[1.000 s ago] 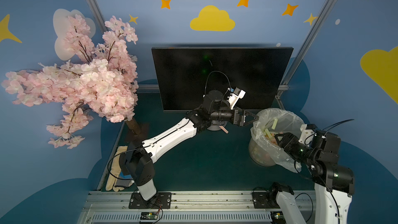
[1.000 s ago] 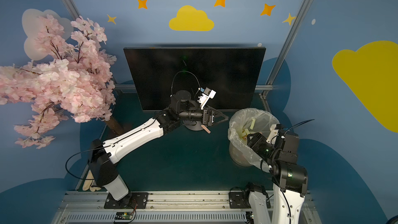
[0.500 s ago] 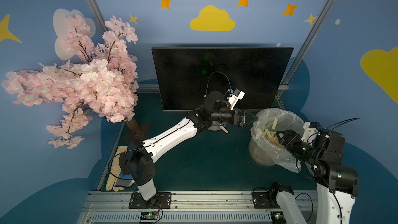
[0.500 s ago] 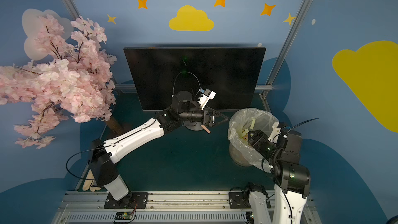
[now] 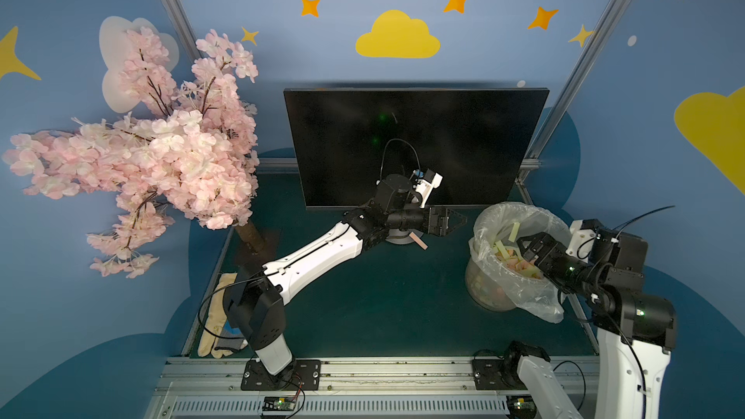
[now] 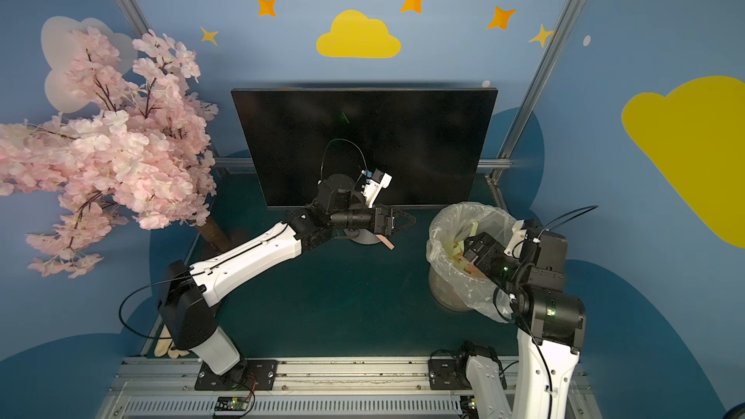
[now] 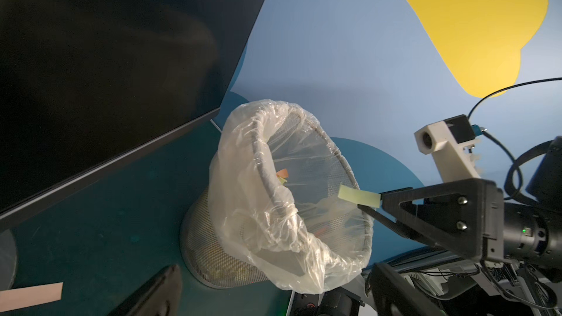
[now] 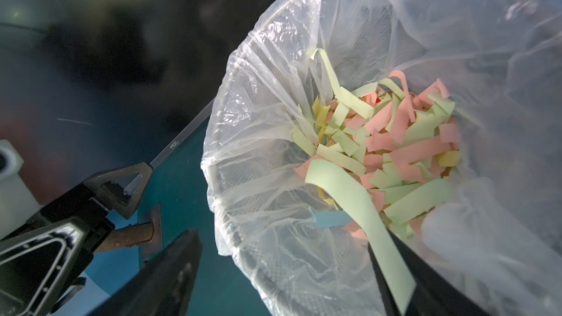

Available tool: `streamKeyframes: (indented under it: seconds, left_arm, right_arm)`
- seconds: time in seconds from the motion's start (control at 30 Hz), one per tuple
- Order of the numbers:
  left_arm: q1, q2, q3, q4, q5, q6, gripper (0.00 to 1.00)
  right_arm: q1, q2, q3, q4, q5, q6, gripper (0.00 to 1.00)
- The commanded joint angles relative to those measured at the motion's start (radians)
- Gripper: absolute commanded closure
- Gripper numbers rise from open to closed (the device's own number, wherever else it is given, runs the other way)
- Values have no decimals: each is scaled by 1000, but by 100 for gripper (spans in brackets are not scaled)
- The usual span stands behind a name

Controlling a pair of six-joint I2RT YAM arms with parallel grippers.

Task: Remove the sticky note from the monitor
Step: Place the sticky note in the trash bin.

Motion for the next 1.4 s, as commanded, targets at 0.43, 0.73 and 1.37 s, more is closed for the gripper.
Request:
streamKeyframes:
  seconds: [0.43, 0.73, 1.37]
  left_arm:
    - [-3, 9, 38, -43, 1, -15, 0]
    - [-2, 19, 60, -71, 4, -14, 0]
    - [2, 127, 132, 153, 205, -292, 3]
  right_arm:
    - [320, 326, 297, -274, 523, -250, 5]
    - [621, 428, 361, -332, 859, -241, 3]
    - [201, 255, 267, -91, 29, -119, 2]
